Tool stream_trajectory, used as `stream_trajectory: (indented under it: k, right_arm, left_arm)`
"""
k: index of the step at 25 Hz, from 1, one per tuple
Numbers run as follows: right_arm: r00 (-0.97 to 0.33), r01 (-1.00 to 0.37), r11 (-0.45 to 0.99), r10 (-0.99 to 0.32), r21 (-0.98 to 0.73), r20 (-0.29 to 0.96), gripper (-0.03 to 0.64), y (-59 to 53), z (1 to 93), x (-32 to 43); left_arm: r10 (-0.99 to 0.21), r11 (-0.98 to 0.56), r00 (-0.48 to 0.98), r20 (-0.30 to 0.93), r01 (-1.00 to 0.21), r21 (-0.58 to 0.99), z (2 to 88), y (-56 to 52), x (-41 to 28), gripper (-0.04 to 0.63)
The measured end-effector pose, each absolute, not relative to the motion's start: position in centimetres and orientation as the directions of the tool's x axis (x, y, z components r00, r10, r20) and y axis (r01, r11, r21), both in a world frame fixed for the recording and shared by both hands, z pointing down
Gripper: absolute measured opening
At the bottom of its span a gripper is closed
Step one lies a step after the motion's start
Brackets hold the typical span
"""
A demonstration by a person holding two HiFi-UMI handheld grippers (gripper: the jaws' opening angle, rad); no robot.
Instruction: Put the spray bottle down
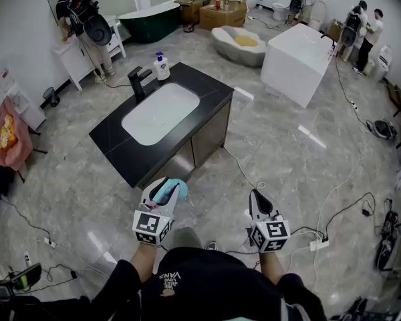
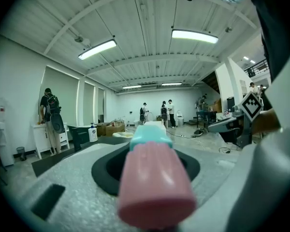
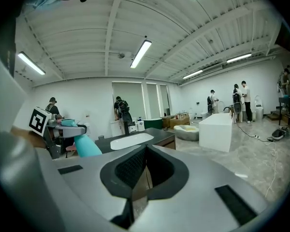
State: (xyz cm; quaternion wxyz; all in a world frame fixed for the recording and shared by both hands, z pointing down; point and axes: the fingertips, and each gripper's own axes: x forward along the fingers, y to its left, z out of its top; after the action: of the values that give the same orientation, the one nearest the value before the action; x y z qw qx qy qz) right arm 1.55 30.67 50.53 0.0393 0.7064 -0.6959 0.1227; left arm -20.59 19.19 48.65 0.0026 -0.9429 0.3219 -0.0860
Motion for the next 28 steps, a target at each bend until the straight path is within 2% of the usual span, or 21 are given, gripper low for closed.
stream_trajectory:
  k: [11,28]
  right_arm:
    - [0.010,-0.992,-0.039,-0.973,-0.121,0.231,0.002,25.8,51.2,3.9]
    - [0.075,-0.990,-0.099,-0.974,-0.103,0.214,0.002,7.0,49.7,7.4]
  left_arm:
    - [-0.591,-0.805,0.791,0.160,-0.590,-0.059,49.2,14.0,-17.5,0.152]
    - [-0.523,-0.852,0.840,0.146,-0.522,-0.051,48.6,-4.8,-12.5,0.152]
